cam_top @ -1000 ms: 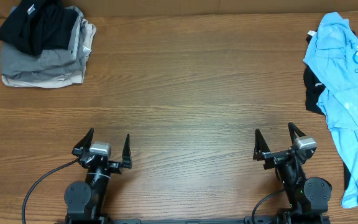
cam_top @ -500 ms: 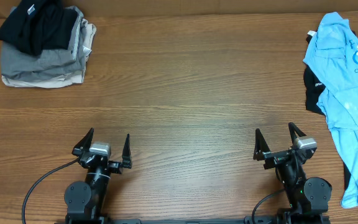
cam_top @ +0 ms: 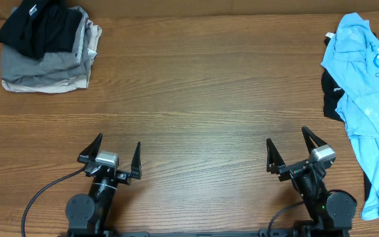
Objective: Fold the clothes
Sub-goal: 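Reach the right gripper forward to the light-blue shirt on the right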
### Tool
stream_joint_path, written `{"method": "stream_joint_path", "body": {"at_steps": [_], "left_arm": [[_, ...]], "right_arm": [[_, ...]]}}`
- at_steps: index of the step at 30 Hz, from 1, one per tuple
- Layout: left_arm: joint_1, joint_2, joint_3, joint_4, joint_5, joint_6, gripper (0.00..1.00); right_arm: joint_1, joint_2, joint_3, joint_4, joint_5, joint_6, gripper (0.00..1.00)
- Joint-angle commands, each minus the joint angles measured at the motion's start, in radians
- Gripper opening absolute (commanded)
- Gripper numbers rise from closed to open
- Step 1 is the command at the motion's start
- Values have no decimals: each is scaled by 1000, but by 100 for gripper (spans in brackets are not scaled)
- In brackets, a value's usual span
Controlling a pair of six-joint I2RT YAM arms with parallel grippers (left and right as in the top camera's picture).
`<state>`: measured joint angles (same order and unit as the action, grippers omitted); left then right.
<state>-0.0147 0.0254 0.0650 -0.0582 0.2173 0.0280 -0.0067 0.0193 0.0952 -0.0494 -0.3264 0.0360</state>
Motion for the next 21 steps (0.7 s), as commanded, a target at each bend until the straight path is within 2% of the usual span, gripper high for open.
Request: {"method": "stream_joint_path", "body": {"at_steps": [1, 7, 12, 16, 21], "left_arm": [[-5, 66, 159, -10, 11, 3, 100], [-5, 335, 406, -66, 18, 3, 100], [-6, 615, 675, -168, 60, 3, 100], [-6, 836, 902, -299, 111, 5, 100], [-6, 1100, 1170, -518, 181, 85, 100]], "right_arm": [[-12, 31, 161, -60, -15, -50, 100], [-31, 240, 468, -232, -12, -77, 100], [-31, 517, 793, -452, -12, -79, 100], [-31, 774, 1054, -652, -11, -80, 100], [-33, 1098, 1333, -842, -11, -90, 100]]}}
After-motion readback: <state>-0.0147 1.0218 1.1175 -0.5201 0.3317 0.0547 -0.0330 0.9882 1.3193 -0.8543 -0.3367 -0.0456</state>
